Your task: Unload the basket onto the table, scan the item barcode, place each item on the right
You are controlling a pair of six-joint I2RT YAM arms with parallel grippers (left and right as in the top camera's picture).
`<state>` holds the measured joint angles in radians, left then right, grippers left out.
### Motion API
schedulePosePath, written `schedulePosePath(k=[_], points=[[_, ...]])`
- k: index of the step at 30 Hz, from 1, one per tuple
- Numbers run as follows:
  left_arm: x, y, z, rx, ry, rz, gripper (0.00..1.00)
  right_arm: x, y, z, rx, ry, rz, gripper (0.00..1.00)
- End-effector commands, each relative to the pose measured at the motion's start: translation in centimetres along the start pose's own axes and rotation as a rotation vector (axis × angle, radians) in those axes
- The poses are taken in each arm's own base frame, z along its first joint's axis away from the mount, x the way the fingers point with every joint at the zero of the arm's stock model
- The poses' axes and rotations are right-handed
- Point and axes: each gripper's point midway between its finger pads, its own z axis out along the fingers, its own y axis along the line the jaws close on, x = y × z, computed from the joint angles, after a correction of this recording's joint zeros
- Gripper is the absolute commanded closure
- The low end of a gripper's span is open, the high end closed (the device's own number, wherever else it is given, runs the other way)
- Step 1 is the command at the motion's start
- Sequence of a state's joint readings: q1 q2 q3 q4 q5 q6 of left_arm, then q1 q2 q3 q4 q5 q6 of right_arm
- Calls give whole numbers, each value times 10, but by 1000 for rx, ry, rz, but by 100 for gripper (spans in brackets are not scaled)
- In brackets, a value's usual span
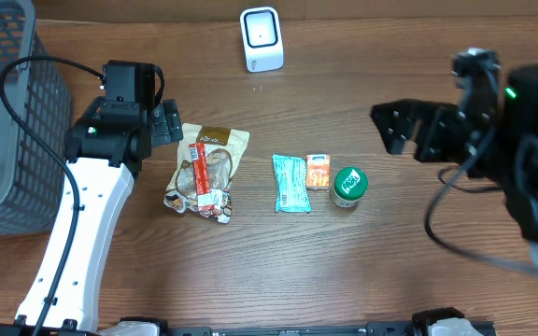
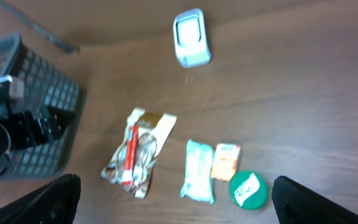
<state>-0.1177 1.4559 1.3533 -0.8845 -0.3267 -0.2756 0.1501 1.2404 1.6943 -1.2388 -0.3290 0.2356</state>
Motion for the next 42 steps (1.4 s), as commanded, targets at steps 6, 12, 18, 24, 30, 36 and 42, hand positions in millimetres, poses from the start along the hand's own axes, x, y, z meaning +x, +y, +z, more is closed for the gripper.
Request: schedulePosePath(k=[6, 12, 18, 24, 30, 36, 42], points=[[-8, 2, -5, -9, -26, -9, 0, 29, -5, 53, -63, 272, 123, 34], [-8, 2, -5, -9, -25, -9, 0, 55, -5, 79, -46, 379, 117, 59], [-8, 2, -5, -9, -25, -8, 0, 91, -18, 113, 140, 452, 122, 88], [-8, 2, -5, -9, -26, -9, 1, 128, -10, 164, 214, 434, 82, 91], [-8, 2, -5, -9, -26, -9, 0, 164, -22, 206, 327, 395, 43, 89], [-8, 2, -5, -9, -25, -9, 0, 184, -32, 232, 368, 402, 30, 88], [-8, 2, -5, -9, -25, -9, 0, 204, -46, 250, 428, 454, 68, 83]])
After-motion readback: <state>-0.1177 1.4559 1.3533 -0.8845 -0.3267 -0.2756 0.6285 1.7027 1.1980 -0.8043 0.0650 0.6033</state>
